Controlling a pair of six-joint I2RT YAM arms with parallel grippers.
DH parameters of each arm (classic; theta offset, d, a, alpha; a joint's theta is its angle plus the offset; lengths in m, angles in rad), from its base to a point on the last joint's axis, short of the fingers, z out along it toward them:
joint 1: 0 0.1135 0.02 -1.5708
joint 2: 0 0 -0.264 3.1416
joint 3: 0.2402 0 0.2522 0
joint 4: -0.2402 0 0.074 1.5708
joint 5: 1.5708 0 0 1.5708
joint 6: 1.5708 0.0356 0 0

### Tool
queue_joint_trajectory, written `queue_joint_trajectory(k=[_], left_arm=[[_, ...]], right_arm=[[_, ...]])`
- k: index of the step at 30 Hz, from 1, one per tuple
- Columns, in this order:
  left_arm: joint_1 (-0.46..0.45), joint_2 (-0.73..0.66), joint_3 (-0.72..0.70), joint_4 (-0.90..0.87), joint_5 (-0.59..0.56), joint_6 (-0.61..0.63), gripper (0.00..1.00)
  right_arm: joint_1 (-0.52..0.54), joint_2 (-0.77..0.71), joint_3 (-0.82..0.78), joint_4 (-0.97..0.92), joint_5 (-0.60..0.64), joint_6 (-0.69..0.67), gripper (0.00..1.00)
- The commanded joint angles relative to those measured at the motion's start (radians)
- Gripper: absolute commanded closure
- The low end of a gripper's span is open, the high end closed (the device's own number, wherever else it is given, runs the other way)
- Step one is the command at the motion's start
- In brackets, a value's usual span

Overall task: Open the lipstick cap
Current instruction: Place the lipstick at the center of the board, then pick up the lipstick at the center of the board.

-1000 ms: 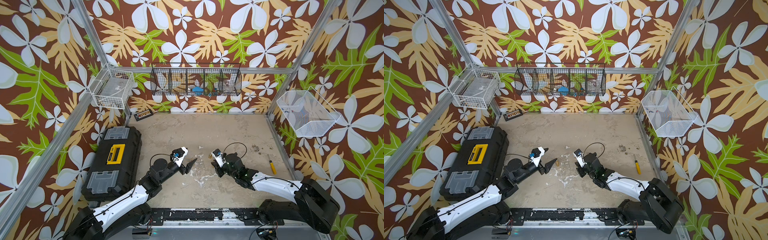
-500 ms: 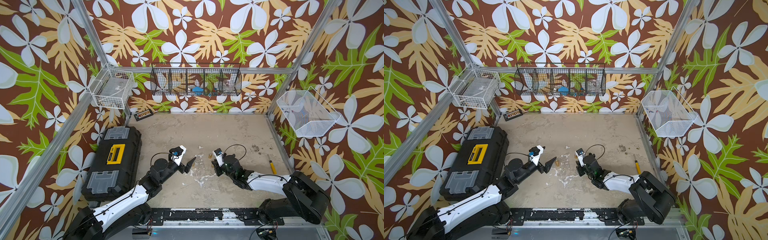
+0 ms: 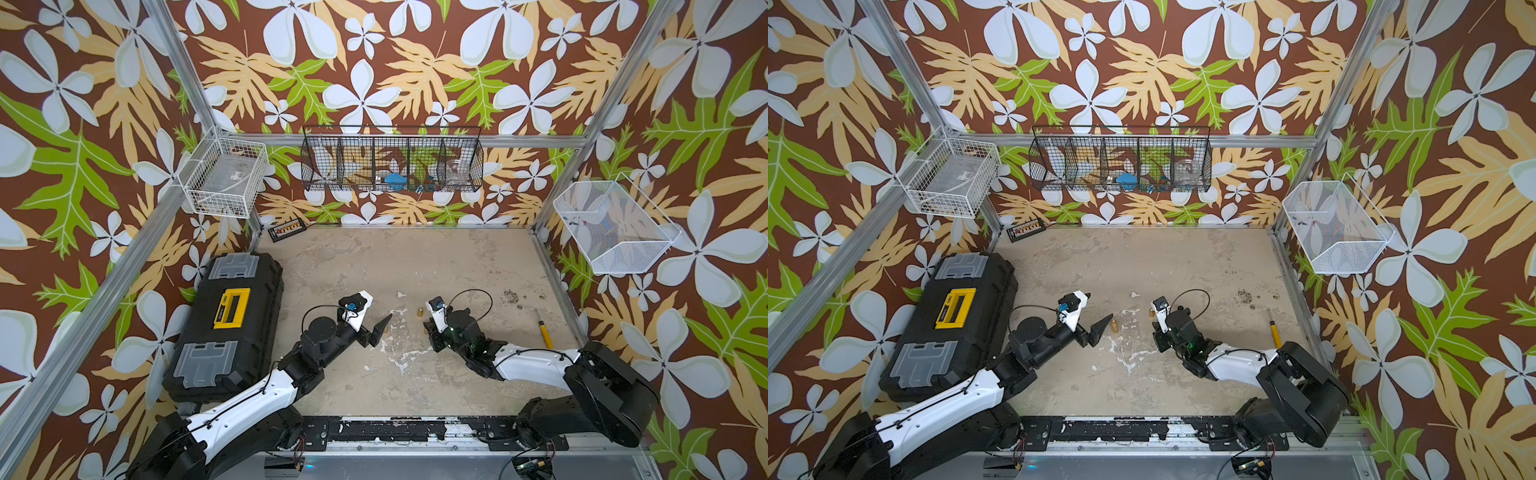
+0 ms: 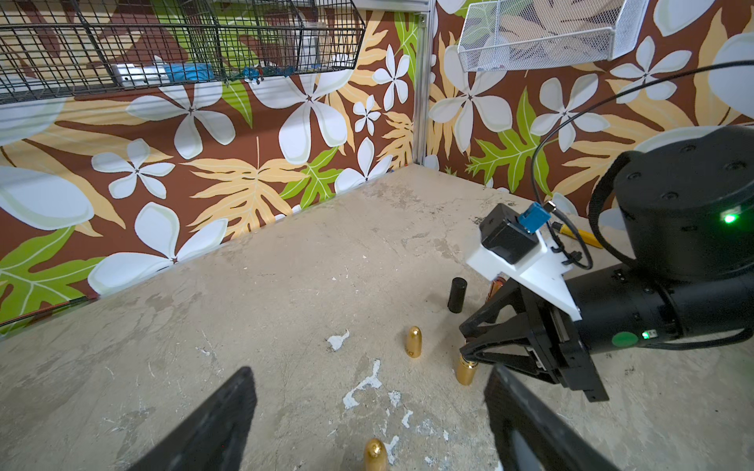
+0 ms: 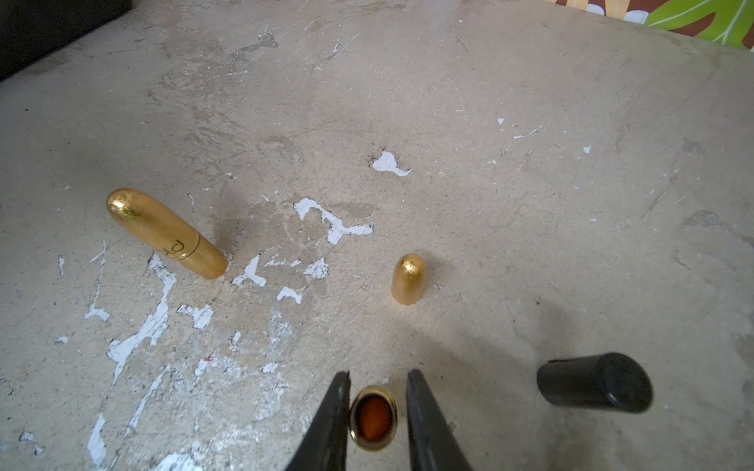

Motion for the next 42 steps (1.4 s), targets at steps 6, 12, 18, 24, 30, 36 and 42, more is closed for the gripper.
queue_joint_trajectory(k=[6, 12, 18, 24, 30, 36, 42], left_arm=[[0.000, 0.002, 0.002, 0.008, 0.010, 0.004, 0.10], [0.000, 0.004, 0.001, 0.007, 0.012, 0.004, 0.10], [0.000, 0.005, 0.002, 0.005, 0.010, 0.002, 0.10], [0.000, 0.004, 0.011, -0.021, -0.017, -0.010, 0.11], [0.000, 0.010, 0.011, -0.011, -0.043, -0.034, 0.12], [0.000, 0.009, 0.016, -0.025, -0.067, -0.064, 0.12], [0.001, 0.018, 0.034, -0.064, -0.150, -0.131, 0.14]], right_arm=[[0.000, -0.021, 0.002, 0.003, 0.004, -0.007, 0.71], [0.000, -0.030, 0.002, -0.008, 0.004, -0.010, 0.70], [0.000, -0.055, 0.010, -0.021, -0.005, -0.013, 0.68], [-0.001, -0.121, 0.031, -0.045, -0.052, -0.021, 0.64], [0.000, -0.196, 0.065, -0.101, -0.088, -0.058, 0.61], [-0.001, -0.219, 0.102, -0.147, -0.177, -0.099, 0.60], [0.001, -0.190, 0.174, -0.201, -0.284, -0.101, 0.58]])
